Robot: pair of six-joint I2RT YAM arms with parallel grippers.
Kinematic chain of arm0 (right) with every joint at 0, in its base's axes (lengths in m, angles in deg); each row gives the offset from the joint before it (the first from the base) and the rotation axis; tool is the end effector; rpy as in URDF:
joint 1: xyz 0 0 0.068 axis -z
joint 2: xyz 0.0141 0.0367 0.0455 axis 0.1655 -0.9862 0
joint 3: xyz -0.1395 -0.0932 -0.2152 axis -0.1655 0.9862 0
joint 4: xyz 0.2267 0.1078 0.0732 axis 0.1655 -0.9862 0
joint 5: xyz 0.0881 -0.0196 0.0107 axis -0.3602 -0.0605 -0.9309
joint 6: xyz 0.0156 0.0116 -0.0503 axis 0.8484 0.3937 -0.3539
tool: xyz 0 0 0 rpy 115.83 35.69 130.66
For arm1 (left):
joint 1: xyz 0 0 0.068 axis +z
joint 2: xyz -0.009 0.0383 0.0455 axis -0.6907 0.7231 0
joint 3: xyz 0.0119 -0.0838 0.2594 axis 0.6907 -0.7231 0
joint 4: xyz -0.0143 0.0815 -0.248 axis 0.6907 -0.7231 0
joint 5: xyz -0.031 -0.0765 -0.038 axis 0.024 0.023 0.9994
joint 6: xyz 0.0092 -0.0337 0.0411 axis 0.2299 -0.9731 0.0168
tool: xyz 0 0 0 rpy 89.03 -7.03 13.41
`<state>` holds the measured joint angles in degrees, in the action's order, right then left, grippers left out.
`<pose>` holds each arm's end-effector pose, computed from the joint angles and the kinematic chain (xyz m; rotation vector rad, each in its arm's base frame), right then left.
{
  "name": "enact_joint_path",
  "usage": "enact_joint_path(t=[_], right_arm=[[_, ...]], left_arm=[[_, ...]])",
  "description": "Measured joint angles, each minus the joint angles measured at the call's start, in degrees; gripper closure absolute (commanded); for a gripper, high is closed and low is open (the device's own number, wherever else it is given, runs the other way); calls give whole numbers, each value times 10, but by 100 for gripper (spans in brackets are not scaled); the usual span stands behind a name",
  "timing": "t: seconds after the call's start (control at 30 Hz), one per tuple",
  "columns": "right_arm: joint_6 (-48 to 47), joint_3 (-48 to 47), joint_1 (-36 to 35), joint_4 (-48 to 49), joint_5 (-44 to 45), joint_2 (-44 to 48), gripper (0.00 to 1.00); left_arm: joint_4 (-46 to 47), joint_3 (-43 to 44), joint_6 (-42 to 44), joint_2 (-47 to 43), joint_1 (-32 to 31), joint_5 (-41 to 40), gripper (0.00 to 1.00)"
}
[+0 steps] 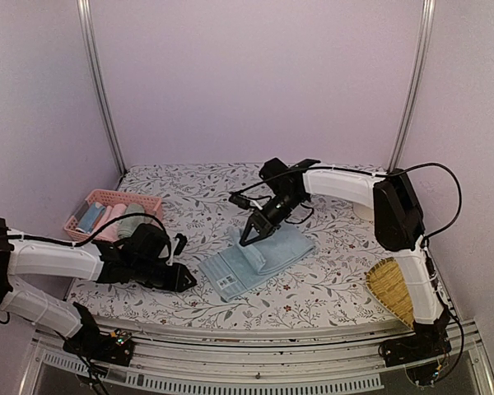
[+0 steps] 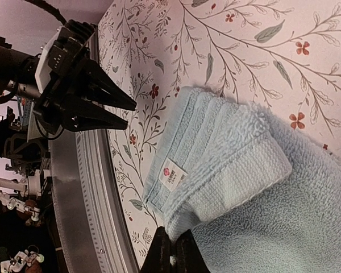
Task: Roll the towels
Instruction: Fold the towel at the center of the board.
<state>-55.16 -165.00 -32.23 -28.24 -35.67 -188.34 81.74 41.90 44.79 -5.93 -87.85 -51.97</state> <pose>0.3411 0.3410 0.1832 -1.3804 2.4380 1.3686 0.1584 -0.1605 0.1475 0.2348 2.6233 -0.7152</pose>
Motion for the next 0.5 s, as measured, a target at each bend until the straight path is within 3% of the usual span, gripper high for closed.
enact_joint_path(t=[0.5], right_arm=[[23, -51, -45, -4, -14, -62, 97]], left_arm=[[20, -20, -2, 7, 0, -8, 77]])
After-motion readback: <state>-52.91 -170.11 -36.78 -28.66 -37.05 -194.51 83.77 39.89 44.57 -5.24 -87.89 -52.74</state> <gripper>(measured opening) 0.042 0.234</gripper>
